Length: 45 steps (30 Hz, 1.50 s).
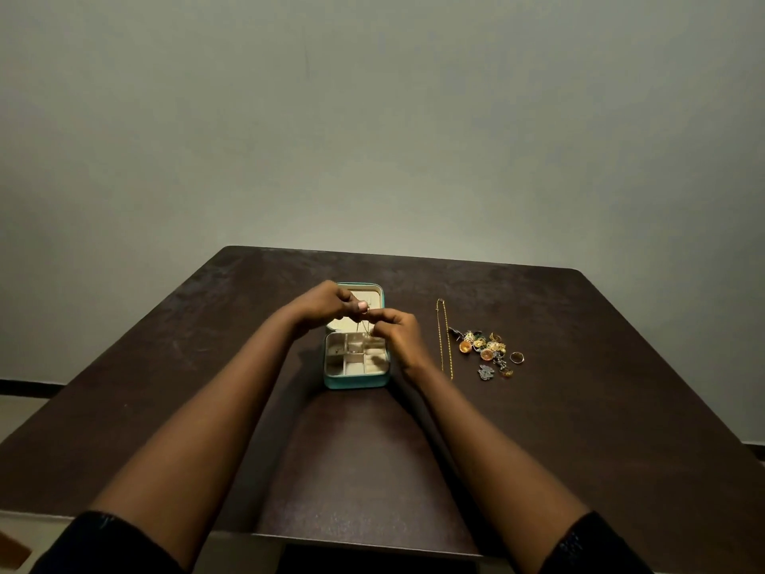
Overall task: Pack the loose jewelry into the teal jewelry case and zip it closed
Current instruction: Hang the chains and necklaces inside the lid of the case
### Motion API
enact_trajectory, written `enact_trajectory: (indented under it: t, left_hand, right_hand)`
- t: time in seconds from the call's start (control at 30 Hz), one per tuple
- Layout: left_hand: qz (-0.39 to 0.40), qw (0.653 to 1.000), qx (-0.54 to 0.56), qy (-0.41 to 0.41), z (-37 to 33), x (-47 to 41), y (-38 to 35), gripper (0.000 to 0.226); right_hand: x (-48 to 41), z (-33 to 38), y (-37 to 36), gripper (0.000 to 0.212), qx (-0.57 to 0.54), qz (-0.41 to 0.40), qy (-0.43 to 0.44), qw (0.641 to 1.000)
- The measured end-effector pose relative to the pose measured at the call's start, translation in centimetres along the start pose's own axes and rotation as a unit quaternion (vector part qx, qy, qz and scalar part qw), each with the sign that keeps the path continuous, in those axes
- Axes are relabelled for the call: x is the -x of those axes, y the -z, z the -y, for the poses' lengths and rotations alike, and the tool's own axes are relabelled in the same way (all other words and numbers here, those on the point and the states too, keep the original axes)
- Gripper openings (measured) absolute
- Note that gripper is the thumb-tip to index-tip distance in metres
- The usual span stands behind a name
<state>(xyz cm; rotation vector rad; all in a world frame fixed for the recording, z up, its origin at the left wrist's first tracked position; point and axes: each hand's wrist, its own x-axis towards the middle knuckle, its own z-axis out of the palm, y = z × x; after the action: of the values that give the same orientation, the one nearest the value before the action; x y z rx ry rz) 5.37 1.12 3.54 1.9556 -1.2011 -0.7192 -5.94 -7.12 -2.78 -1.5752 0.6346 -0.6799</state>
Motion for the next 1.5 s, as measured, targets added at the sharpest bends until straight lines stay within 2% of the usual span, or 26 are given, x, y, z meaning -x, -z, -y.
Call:
enact_trajectory:
  t: [0.13,0.27,0.37,0.63,0.73,0.9,1.07,1.13,1.23,1.33,1.43,1.5]
  left_hand:
    - [-0.011,0.999,0.047,-0.017,-0.1,0.1,0.3,0.012]
    - [-0.034,0.997,0.068,-0.022,0.0,-0.2,0.6,0.015]
    - [-0.03,0.996,0.088,-0.004,-0.6,-0.1,0.3,0.025]
    - [-0.004,0.976,0.214,0.042,-0.7,-0.3,-0.1,0.026]
    - [-0.011,0.964,0.263,0.047,-0.6,-0.5,0.1,0.023]
    - [-0.062,0.939,0.336,0.044,-0.5,-0.6,0.3,0.025]
    - [-0.058,0.881,0.463,0.077,0.6,-1.2,0.5,0.026]
    - [-0.048,0.87,0.482,0.086,0.8,-1.0,0.5,0.025]
    - [-0.029,0.87,0.483,0.096,1.0,-0.9,0.6,0.03]
    - [-0.002,0.88,0.465,0.096,1.0,-0.7,0.5,0.042]
    - [-0.007,0.905,0.415,0.093,0.6,-0.4,0.2,0.033]
    - [-0.012,0.905,0.415,0.095,0.6,-0.4,0.0,0.023]
  right_hand:
    - [0.0,0.8,0.3,0.012,-0.055,-0.007,0.017,0.998]
    - [-0.2,1.2,0.5,0.023,-0.09,-0.017,0.02,0.996]
    - [-0.4,1.5,0.7,0.021,-0.095,-0.029,0.031,0.995]
    - [-1.3,1.8,1.5,0.017,-0.105,-0.097,0.025,0.989]
    - [-1.5,1.9,2.0,0.019,-0.16,-0.139,-0.003,0.977]
    - [-2.3,2.1,3.7,0.02,-0.327,-0.169,-0.063,0.928]
    - [-2.6,2.0,5.4,0.022,-0.357,-0.196,-0.114,0.906]
    - [-2.8,1.9,6.1,0.022,-0.375,-0.201,-0.138,0.894]
    - [-3.4,1.8,7.2,0.023,-0.406,-0.188,-0.155,0.881]
    - [-3.9,2.1,7.9,0.026,-0.405,-0.179,-0.158,0.883]
    - [-4.1,2.6,8.6,0.028,-0.379,-0.18,-0.161,0.893]
    - [-4.2,3.0,9.3,0.027,-0.355,-0.182,-0.166,0.902]
